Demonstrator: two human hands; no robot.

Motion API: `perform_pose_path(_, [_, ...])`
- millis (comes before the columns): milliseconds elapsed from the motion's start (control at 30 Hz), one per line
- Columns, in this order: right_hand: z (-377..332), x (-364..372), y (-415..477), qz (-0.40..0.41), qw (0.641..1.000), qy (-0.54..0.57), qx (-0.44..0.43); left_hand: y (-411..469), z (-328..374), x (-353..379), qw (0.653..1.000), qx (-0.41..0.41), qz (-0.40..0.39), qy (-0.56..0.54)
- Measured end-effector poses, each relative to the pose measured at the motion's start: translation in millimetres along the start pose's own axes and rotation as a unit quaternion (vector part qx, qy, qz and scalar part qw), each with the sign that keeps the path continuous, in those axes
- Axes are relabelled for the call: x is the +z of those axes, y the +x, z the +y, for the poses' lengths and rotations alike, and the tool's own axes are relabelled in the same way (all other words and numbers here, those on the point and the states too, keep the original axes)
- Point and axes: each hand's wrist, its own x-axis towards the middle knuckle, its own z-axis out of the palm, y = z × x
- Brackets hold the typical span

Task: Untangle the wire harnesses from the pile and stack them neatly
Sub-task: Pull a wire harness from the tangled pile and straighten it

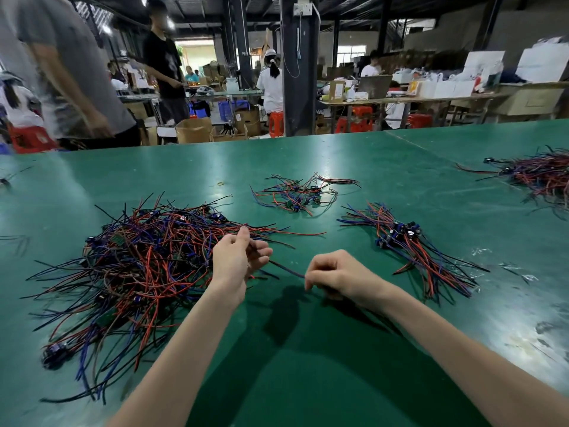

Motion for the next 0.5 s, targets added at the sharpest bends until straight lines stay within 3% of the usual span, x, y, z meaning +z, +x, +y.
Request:
perform_pose_path(167, [-8.1,20.2,-7.4,-0.1,0.994,0.018,-0.031,5.1,-14.4,-2.2,0.982,0.141,0.021,0.126])
perform_pose_path(200, [-9.4,22.5,-9.5,-0.12,0.992,0.027,-0.036,4.9,-18.4,-2.5,0.959,0.202,0.016,0.2])
perform_pose_path(300, [-11.4,23.5,-11.9,-0.144,0.988,0.043,-0.031,4.3,-28.8,-7.7,0.839,0.366,0.008,0.403])
perform_pose_path(333, [-11.3,22.1,-10.9,-0.137,0.989,0.054,-0.025,5.0,-28.4,-10.4,0.832,0.375,0.014,0.409])
perform_pose_path(400, [-9.7,17.2,-7.4,-0.096,0.992,0.076,-0.008,8.9,-24.3,-15.3,0.857,0.349,0.036,0.377])
perform_pose_path(500, [-3.2,10.0,-0.7,-0.023,0.996,0.077,0.028,9.1,-14.6,-14.1,0.922,0.262,0.054,0.281])
